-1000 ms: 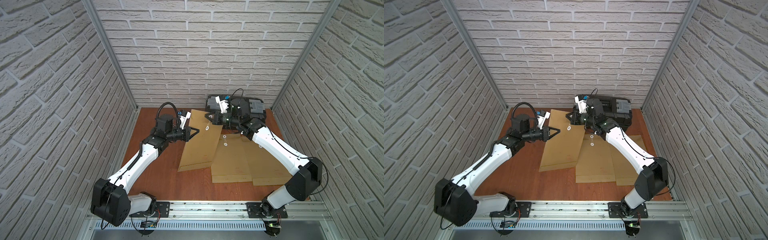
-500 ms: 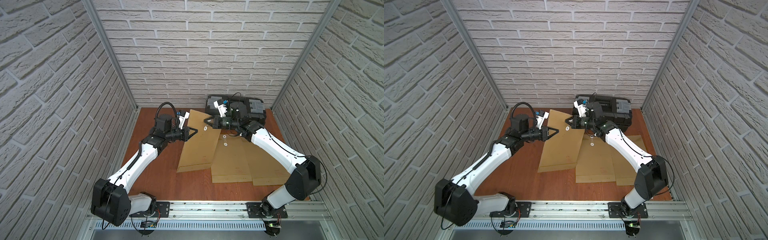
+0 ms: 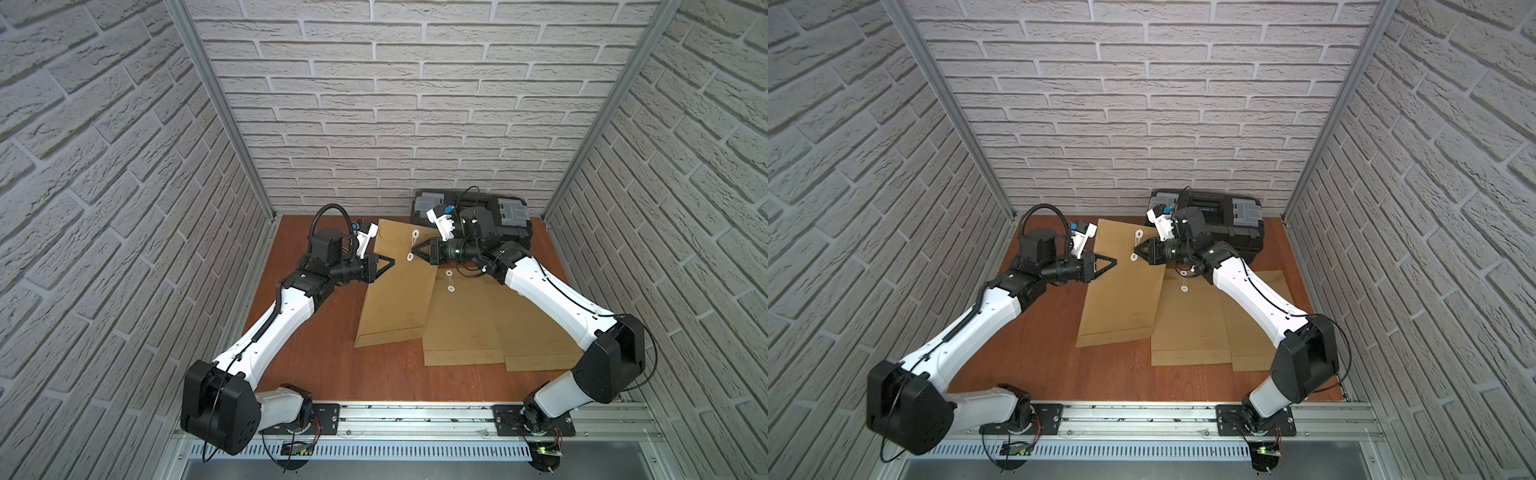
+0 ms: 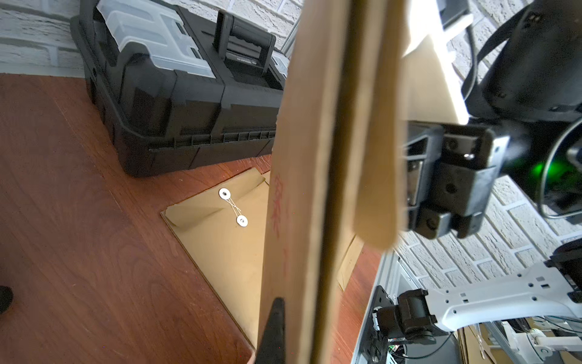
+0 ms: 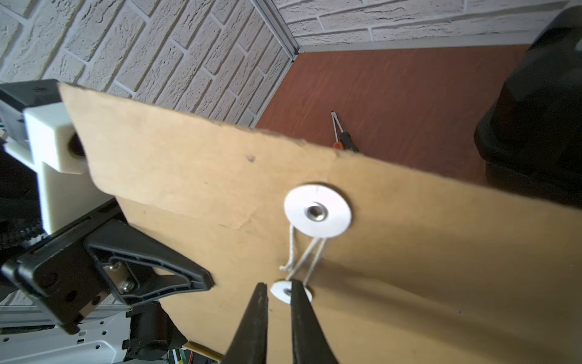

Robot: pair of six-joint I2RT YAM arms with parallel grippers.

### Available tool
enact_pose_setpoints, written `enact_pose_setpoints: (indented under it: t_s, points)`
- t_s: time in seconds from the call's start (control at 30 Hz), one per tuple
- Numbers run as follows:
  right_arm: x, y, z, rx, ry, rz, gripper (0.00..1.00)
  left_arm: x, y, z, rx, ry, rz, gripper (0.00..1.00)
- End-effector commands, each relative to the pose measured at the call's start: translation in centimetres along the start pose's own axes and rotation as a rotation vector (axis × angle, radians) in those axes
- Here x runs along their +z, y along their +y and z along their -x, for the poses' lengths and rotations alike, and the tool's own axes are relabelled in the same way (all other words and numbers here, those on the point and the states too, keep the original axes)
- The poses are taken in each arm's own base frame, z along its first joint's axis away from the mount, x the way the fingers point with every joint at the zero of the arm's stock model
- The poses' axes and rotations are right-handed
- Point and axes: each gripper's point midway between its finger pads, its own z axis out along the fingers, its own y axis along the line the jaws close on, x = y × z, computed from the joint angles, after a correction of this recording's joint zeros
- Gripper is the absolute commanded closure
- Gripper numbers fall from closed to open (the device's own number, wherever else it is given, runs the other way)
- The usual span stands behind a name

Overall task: Close the mouth of the file bag
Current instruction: Close the file bag, then place the file bag at the center of the board.

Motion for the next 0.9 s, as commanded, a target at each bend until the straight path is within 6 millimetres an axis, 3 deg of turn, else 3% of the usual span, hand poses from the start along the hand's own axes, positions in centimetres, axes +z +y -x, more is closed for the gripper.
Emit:
enact_pose_setpoints:
  t_s: [0.0, 0.3, 0.5, 0.63, 0.7, 0.87]
  points:
    - [-1.7, 1.7, 1.0, -0.052, -0.029, 0.025, 0.76, -1.5, -2.0, 3.2, 0.101, -0.101, -0.026, 1.0]
    - [-3.7, 1.2, 1.2, -0.052, -0.042, -0.008, 0.75, -2.6, -2.3, 4.0, 0.113, -0.126, -0.017, 1.0]
    - [-6.0, -1.0, 1.9, -0.004, -0.105, -0.041, 0.7, -3.9, -2.7, 4.8, 0.127, -0.153, -0.004, 1.0]
    - [-6.9, -3.3, 1.9, 0.071, -0.147, -0.051, 0.61, -4.5, -2.4, 5.0, 0.124, -0.167, 0.007, 1.0]
    - [-7.0, -4.7, 1.1, 0.113, -0.17, -0.051, 0.55, -4.9, -2.2, 5.3, 0.119, -0.184, 0.011, 1.0]
    - [-5.8, -5.6, -1.6, 0.143, -0.148, 0.01, 0.44, -5.4, -2.8, 5.6, 0.106, -0.196, -0.034, 1.0]
